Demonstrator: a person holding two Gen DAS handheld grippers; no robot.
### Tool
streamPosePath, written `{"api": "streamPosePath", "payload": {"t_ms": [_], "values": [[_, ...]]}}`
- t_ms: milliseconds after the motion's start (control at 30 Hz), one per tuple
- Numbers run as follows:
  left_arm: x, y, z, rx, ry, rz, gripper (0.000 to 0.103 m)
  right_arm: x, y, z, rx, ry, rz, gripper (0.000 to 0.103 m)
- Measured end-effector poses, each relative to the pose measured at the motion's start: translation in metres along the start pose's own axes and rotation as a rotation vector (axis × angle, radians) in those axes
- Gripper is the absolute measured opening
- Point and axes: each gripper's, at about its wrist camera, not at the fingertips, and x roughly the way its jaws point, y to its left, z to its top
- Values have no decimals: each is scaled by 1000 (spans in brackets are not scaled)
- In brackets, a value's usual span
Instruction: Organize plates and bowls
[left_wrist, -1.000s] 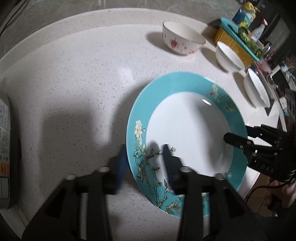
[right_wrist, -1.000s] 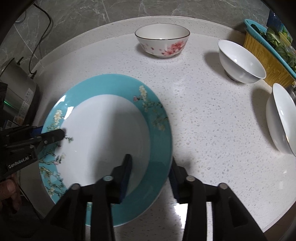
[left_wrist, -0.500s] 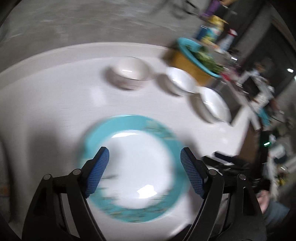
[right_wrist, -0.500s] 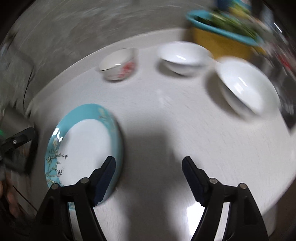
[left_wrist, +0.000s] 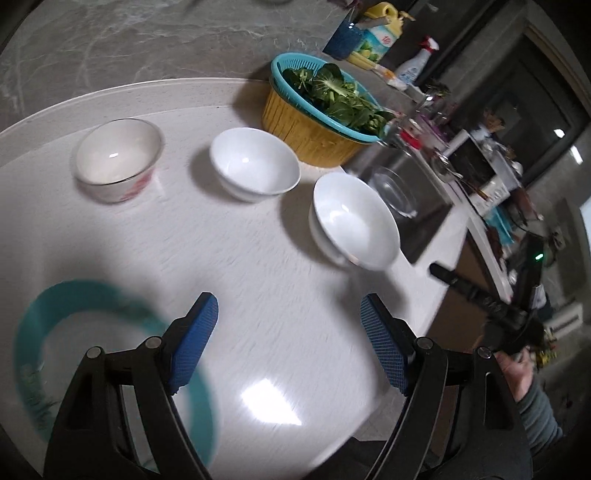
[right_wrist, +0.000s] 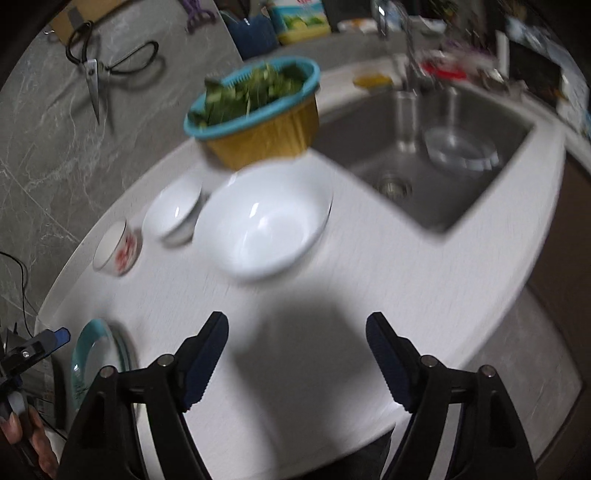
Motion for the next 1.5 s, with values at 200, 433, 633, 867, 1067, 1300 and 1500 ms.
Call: {"api": "streamPosePath", "payload": {"t_ms": [200, 433, 633, 867, 1067, 1300, 1500], "values": [[96, -52, 37, -112, 36, 68, 78, 43, -33, 92, -172, 72, 113, 82], [160, -71, 51, -198, 70, 158, 78, 96, -39, 126, -320, 268, 259, 82], [178, -66, 54, -244, 53, 215, 77, 128, -26, 123, -370, 357, 320, 80], [205, -58, 51, -285, 81, 243, 56, 155, -10, 119, -436, 413, 319, 67], [219, -50, 50, -293, 95, 247, 23, 164, -9, 113, -446, 438, 306, 41], [235, -50, 51, -289, 118, 207, 15, 167, -8, 111, -434, 446, 300, 13], [231, -61, 46, -283, 131, 224, 15, 161, -4, 109, -426, 451, 289, 11]]}}
